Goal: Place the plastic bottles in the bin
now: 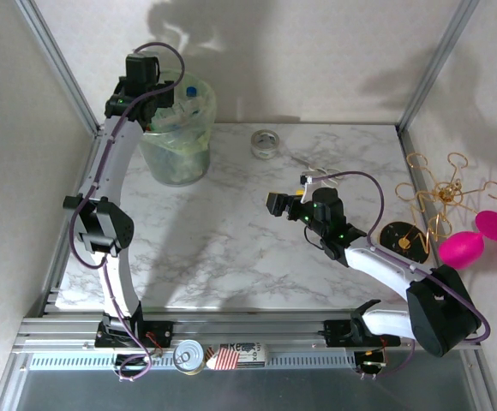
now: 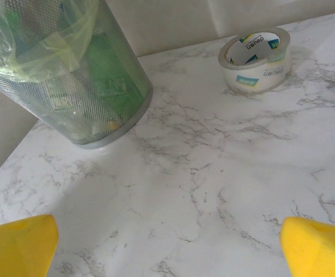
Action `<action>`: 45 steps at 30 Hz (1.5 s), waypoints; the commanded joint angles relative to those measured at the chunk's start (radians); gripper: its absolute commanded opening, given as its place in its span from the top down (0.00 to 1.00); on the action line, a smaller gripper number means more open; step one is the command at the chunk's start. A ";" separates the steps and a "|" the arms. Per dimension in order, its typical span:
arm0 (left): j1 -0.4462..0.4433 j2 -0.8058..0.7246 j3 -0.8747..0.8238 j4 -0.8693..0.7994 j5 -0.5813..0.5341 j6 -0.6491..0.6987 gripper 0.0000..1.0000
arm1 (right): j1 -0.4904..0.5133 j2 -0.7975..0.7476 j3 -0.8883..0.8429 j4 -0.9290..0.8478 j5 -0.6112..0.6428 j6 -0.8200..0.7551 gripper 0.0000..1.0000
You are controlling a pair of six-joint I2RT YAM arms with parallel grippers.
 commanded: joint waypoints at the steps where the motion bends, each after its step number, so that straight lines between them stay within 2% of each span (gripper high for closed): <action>1: 0.000 -0.025 0.026 -0.003 0.013 -0.026 0.11 | -0.007 -0.007 0.001 0.004 0.005 -0.012 0.01; 7: -0.001 -0.059 0.034 0.021 0.096 -0.080 0.08 | -0.007 0.009 0.010 0.010 -0.004 -0.009 0.01; 13: -0.001 0.016 0.104 0.013 0.202 -0.139 0.09 | -0.007 0.002 0.006 0.014 -0.011 0.001 0.01; 25: -0.004 0.104 0.156 0.037 0.299 -0.217 0.10 | -0.007 -0.020 0.006 0.000 0.002 -0.005 0.01; 32: -0.011 0.141 0.182 0.040 0.311 -0.249 0.12 | -0.007 -0.051 0.002 -0.024 0.016 -0.011 0.01; 38: -0.031 0.070 0.191 0.046 0.291 -0.237 0.10 | -0.008 -0.047 0.017 -0.042 0.044 -0.027 0.01; 45: -0.045 -0.091 0.154 0.075 0.272 -0.233 0.01 | -0.017 -0.024 0.066 -0.070 0.105 -0.070 0.01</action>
